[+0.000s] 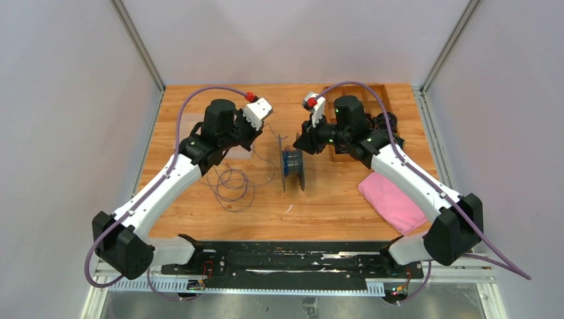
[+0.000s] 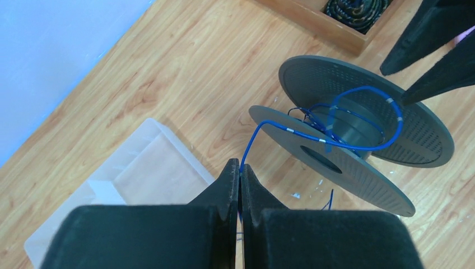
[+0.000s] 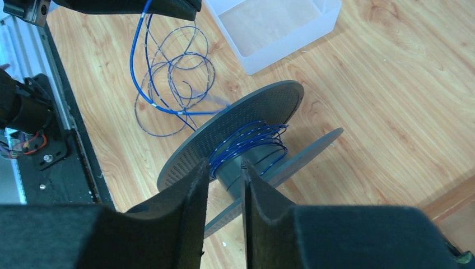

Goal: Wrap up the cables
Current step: Wrap the cable around the cable reel.

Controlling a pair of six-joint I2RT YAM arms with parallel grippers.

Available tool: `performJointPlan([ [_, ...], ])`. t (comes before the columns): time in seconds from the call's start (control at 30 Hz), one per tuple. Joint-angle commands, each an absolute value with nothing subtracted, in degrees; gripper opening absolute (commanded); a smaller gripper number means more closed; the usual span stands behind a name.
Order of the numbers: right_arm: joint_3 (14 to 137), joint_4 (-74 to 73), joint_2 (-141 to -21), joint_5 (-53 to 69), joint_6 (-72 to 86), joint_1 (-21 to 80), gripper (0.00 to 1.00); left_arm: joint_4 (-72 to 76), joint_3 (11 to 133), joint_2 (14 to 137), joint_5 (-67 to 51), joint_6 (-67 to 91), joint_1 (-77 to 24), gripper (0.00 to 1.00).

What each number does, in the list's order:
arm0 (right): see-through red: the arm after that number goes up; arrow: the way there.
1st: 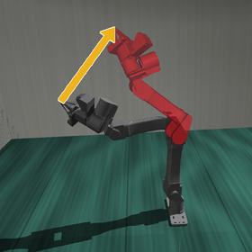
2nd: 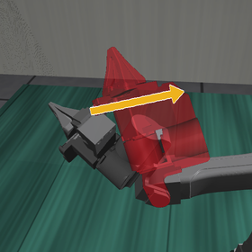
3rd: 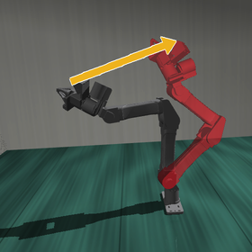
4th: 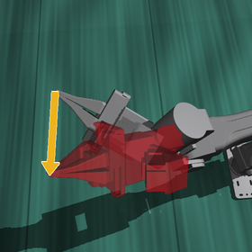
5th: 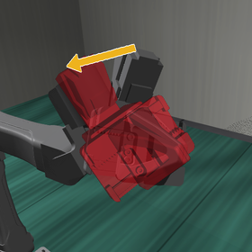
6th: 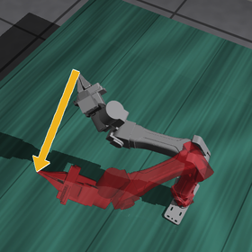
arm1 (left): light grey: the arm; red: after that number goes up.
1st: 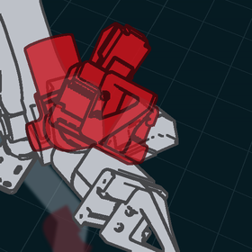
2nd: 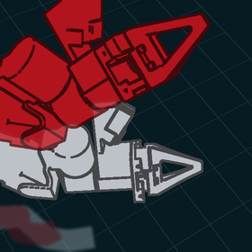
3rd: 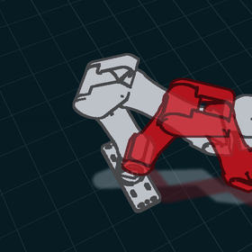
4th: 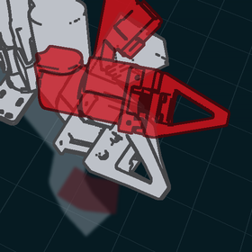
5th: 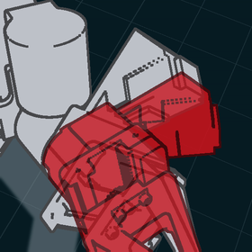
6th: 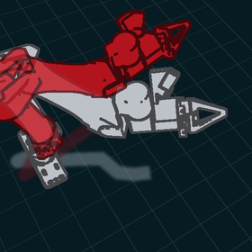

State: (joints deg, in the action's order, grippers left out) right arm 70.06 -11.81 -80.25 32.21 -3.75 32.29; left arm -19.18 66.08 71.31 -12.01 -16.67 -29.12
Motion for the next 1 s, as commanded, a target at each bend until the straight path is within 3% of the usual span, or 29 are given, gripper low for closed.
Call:
performJointPlan([
  [0.0, 70.15, -10.97, -78.84, 30.31, -4.1, 31.64, 0.3, -17.64, 68.46, 72.21, -7.75, -19.07, -30.63, 0.0],
  [0.67, 60.54, -2.65, -72.95, 32.88, -2.43, 28.92, 0.61, -18.76, 74.13, 80.47, -14.13, -7.01, -33.79, 0.0],
  [0.83, 59.15, -0.86, -72.73, 27.69, -0.09, 28.89, 0.62, -22.2, 76.91, 83.62, -14.57, -8.78, -34.29, 0.0],
  [0.97, 57.92, -0.82, -72.32, 27.02, 0.71, 29.48, 0.72, -22.13, 77.07, 84.19, -12.89, -12.11, -34.37, 0.0],
])
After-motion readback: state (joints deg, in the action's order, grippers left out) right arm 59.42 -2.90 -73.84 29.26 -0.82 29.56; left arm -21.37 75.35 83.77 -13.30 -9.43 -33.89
